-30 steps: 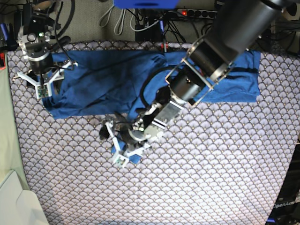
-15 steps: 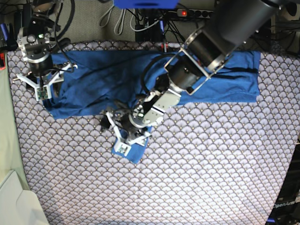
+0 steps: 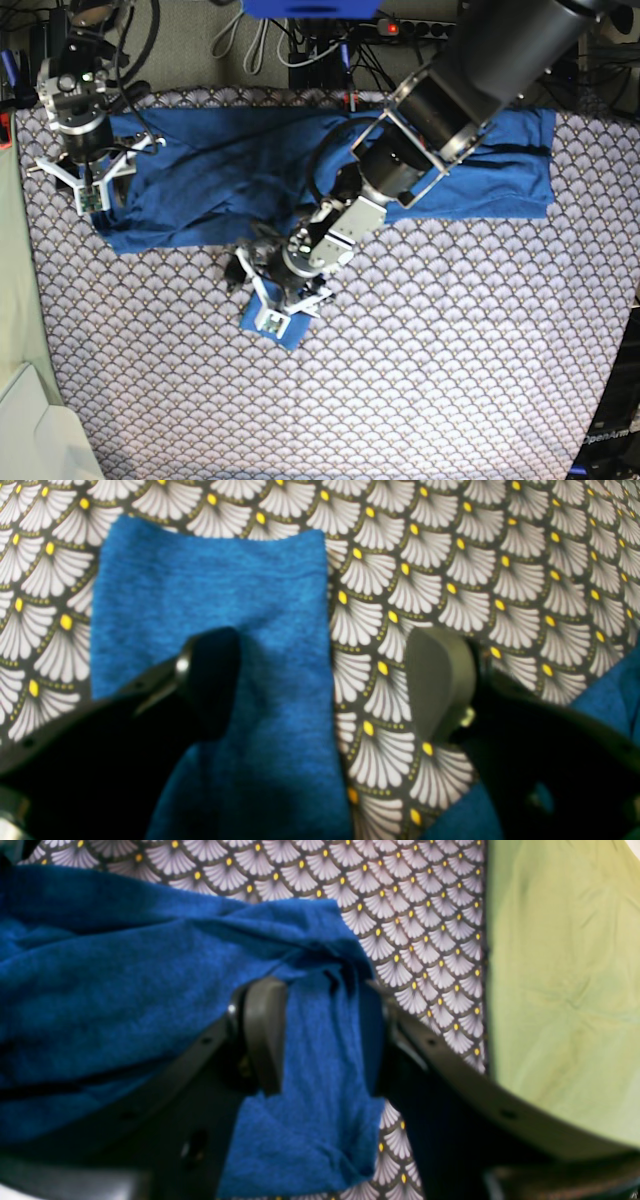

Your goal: Fold the T-shirt properly

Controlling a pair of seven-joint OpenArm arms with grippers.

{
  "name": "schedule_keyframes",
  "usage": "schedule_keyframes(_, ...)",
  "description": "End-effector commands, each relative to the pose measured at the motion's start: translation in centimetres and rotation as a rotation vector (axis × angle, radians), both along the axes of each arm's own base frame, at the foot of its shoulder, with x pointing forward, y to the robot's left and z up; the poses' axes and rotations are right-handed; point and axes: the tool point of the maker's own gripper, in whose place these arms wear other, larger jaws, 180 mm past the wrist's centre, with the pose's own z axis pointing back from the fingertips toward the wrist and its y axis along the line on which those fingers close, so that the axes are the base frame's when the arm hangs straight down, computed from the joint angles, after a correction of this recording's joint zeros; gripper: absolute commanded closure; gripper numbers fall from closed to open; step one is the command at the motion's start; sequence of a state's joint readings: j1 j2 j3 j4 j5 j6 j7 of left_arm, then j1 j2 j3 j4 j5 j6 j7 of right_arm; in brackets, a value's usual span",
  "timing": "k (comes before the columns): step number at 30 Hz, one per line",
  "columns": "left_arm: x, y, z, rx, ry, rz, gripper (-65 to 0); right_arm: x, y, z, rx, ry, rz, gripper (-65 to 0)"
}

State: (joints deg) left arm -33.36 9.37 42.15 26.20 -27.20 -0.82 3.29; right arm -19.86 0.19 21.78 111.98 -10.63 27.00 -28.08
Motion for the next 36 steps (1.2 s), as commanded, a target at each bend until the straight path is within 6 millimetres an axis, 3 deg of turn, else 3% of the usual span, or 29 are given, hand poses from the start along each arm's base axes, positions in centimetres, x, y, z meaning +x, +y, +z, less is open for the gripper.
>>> schedule_keyframes(1, -0.3, 1.1, -1.3, 0.045, 0.067, 0.020, -50.2, 0.7, 0.0, 1.4, -0.008, -0.052, 0.010, -25.6)
schedule_keyframes(4, -0.3, 1.1, -1.3, 0.045, 0.067, 0.020, -43.7, 0.7, 0.0, 1.4, -0.007, -0.052, 0.010, -25.5)
schedule_keyframes(11, -0.4, 1.2, -1.3, 0.047, 0.068, 0.023, -0.3, 0.7, 0.0, 1.4, -0.008, -0.053, 0.011, -25.5)
schedule_keyframes(18, -0.2, 0.9, -0.9, 0.025, 0.062, 0.028, -0.5, 1.3, 0.0, 1.9, -0.009, -0.070, 0.010, -25.5)
schedule_keyframes(24, 0.5, -2.3, 4.1, -0.076, -0.047, 0.027, -0.5, 1.3, 0.0, 1.9, -0.008, -0.073, 0.011, -25.5)
schedule_keyframes(32, -0.2, 3.2, 7.3, -0.150, -0.067, 0.137, -0.5, 2.1, 0.1, 2.4, -0.004, -0.093, 0.012, -25.5)
schedule_keyframes(36, -0.6, 7.7, 9.0, -0.224, -0.037, 0.218, -0.5, 2.2, 0.2, 2.5, -0.003, -0.099, 0.012, -25.5)
